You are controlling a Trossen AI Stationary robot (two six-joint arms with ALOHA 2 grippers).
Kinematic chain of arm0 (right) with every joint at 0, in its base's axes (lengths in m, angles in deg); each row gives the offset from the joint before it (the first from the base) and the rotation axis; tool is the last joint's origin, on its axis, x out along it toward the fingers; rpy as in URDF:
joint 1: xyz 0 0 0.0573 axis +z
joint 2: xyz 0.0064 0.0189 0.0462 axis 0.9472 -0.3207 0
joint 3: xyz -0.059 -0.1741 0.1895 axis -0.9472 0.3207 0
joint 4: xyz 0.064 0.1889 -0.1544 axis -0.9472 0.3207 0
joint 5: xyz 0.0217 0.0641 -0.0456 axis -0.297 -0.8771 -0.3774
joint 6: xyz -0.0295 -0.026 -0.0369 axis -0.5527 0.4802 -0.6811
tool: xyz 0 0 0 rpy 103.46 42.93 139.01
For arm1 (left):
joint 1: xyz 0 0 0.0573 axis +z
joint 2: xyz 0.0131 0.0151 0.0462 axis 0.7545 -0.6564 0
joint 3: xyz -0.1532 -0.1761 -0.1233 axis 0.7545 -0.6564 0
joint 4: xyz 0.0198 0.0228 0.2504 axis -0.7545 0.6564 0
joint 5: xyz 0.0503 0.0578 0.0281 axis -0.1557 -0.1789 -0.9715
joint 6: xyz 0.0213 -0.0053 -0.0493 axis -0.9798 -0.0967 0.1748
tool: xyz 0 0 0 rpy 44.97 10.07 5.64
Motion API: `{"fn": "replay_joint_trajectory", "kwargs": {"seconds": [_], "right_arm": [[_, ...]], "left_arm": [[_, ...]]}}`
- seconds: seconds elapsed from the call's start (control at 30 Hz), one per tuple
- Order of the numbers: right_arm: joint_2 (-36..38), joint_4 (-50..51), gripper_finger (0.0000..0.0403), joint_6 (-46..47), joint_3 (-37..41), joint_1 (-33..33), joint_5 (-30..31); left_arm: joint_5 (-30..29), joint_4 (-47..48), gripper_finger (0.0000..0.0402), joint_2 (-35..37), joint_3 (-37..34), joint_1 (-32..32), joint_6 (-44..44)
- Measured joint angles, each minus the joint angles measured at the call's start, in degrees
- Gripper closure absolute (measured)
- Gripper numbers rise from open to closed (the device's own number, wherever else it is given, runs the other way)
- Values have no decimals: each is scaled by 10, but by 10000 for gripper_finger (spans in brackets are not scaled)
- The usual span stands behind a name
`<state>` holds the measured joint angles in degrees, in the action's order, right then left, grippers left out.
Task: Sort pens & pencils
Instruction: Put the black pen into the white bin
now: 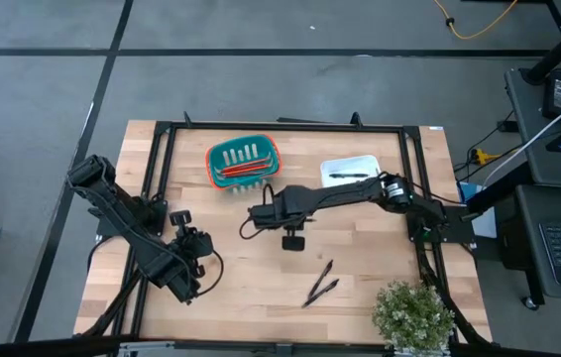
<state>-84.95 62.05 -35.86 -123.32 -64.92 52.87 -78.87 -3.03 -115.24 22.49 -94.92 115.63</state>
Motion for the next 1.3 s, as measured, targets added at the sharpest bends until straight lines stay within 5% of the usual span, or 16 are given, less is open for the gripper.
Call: {"fn": "replay_joint_trajectory", "kwargs": {"seconds": [0.5,0.73,0.93,1.3], "right_arm": [[106,117,376,29,19,-53,105],[219,110,376,57,172,-107,123],[318,-27,376,46,328,-152,113],[349,-117,376,16,498,-205,90]], "left_arm": [[0,-9,352,0,0,-11,0],[1,-13,352,0,0,-27,1],[-1,-13,352,0,0,-30,1],[-2,-13,352,0,0,-1,-4]]}}
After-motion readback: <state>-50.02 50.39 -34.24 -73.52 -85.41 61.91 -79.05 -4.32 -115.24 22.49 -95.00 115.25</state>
